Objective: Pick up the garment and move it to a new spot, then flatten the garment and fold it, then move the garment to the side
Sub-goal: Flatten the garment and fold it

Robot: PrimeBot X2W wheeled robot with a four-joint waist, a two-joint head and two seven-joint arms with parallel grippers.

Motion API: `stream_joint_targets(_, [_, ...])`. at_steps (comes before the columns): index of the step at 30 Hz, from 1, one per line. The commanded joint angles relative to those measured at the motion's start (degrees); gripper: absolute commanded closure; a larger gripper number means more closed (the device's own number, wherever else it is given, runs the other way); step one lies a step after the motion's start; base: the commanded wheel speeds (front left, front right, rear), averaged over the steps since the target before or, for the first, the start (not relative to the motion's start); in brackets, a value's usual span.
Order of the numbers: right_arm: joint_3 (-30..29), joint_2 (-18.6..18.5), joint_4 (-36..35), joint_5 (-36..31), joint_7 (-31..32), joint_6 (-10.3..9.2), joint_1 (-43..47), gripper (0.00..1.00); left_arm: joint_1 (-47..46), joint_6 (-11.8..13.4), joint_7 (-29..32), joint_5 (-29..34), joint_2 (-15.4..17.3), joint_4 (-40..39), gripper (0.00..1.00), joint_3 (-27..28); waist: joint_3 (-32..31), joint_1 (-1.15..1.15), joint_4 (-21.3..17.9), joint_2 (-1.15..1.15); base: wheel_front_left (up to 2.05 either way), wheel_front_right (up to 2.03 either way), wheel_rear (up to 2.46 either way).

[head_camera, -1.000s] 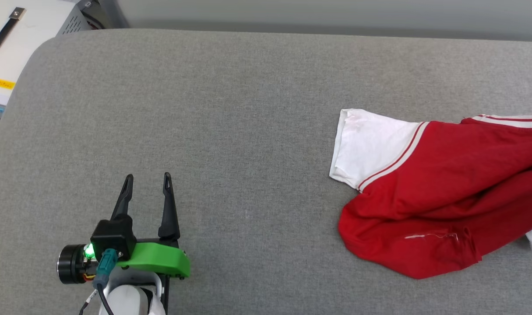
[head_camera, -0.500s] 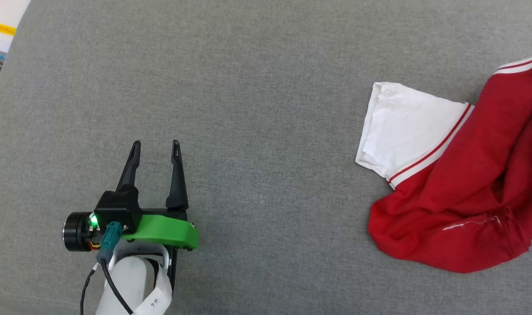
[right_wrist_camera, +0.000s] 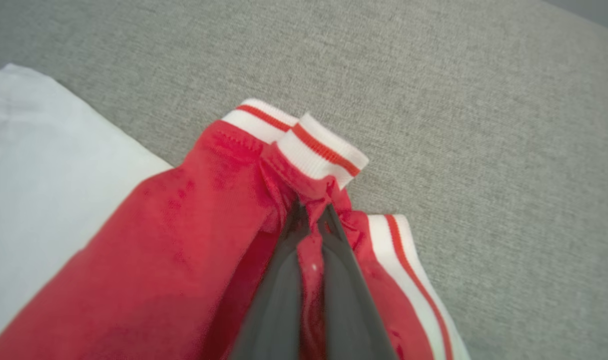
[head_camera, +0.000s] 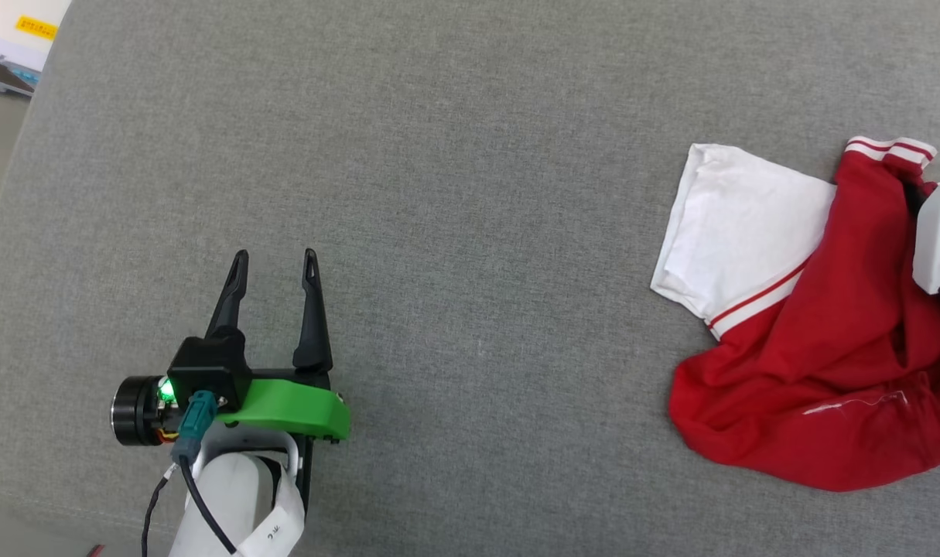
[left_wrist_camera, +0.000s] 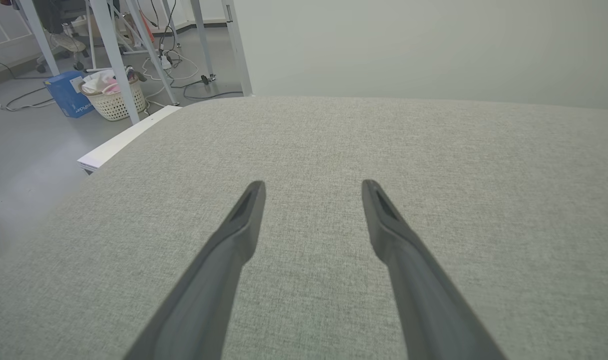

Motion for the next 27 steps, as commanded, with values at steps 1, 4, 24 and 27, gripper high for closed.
stream_joint_targets(1, [1.8,0.3,0.7,0.9,-2.0,0.05,1.5,0.0,-0.2,-0.1,-0.3,0.3,-0.2,0.1,0.0,0.3,-1.9,0.0,-1.1,0.0,0.0,0.0,0.0])
stream_joint_targets(4, [2.9,-0.9,-0.5,1.6,-8.0,0.05,2.7,0.0,0.4,-0.5,-0.3,0.7,-0.2,0.4,0.0,0.7,-4.0,0.0,-2.1,0.0,0.0,0.0,0.0])
stream_joint_targets(24, [-20.0,9.3,-18.5,-13.7,-38.1,0.05,24.2,0.0,-5.6,-6.7,-0.3,0.7,4.4,3.2,0.0,0.3,-11.6,0.0,-10.3,0.0,0.0,0.0,0.0])
stream_joint_targets(27, [-24.2,13.7,-24.4,-18.7,-38.6,0.05,28.6,0.0,-10.9,-7.8,0.7,-0.2,6.2,5.7,0.0,-1.9,-11.1,0.0,-11.3,0.0,0.0,0.0,0.0])
